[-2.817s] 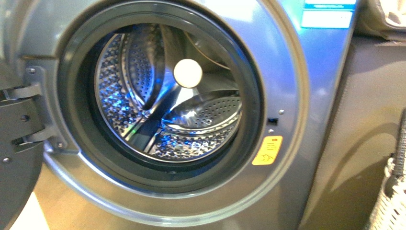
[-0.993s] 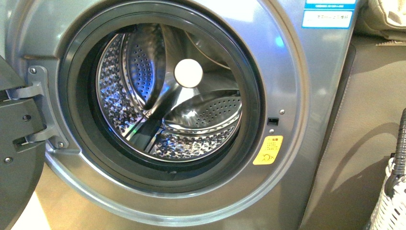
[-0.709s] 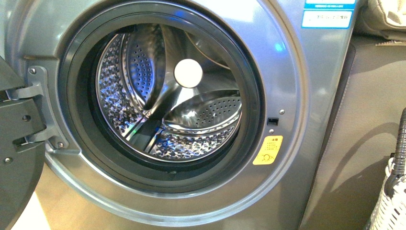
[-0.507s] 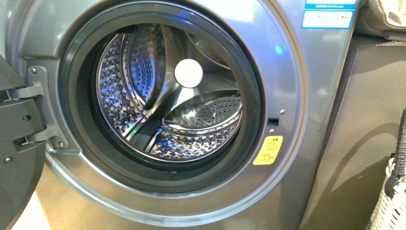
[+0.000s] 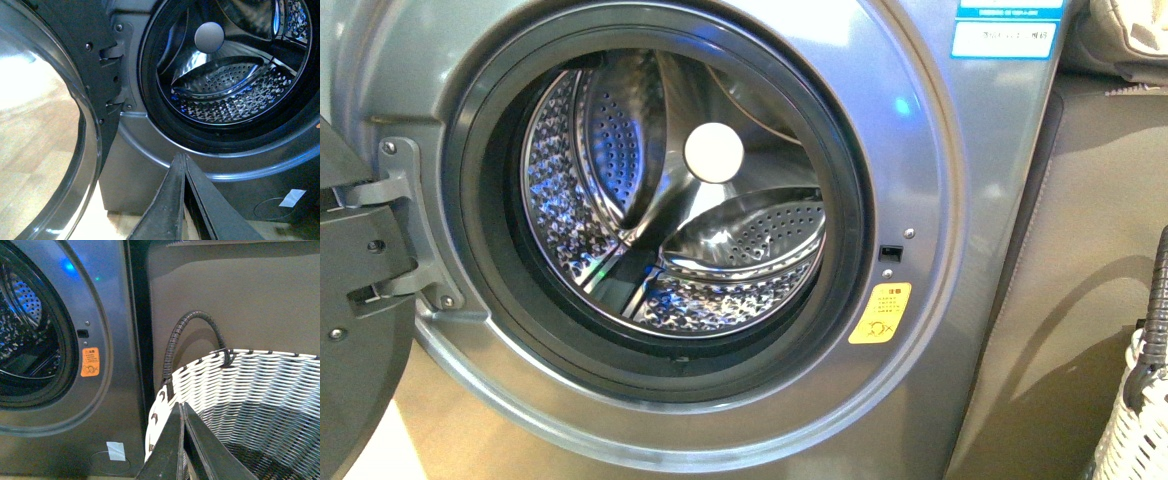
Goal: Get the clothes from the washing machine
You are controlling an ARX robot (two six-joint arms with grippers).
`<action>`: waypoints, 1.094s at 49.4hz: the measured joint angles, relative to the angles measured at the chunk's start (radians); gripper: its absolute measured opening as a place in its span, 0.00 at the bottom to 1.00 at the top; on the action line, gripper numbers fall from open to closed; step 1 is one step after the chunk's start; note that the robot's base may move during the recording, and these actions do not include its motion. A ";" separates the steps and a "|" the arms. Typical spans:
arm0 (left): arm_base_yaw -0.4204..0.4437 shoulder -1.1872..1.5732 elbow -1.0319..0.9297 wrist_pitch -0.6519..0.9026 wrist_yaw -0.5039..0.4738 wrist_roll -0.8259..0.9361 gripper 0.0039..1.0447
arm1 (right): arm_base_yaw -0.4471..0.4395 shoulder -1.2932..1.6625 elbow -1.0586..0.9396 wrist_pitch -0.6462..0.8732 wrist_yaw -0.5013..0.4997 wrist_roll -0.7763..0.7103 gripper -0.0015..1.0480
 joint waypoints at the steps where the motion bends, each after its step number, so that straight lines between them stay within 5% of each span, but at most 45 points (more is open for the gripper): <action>1: 0.000 -0.008 -0.008 0.000 0.000 0.000 0.03 | 0.000 0.000 0.000 0.000 0.000 0.000 0.02; 34: 0.000 -0.015 -0.015 0.000 0.000 0.000 0.03 | 0.000 0.000 0.000 0.000 0.000 -0.001 0.03; 40: 0.000 -0.015 -0.015 0.000 0.000 0.000 0.06 | 0.000 0.000 0.000 0.000 0.000 -0.002 0.23; 54: 0.000 -0.015 -0.015 0.000 0.000 0.000 0.56 | 0.000 0.000 0.000 0.000 0.000 -0.002 0.70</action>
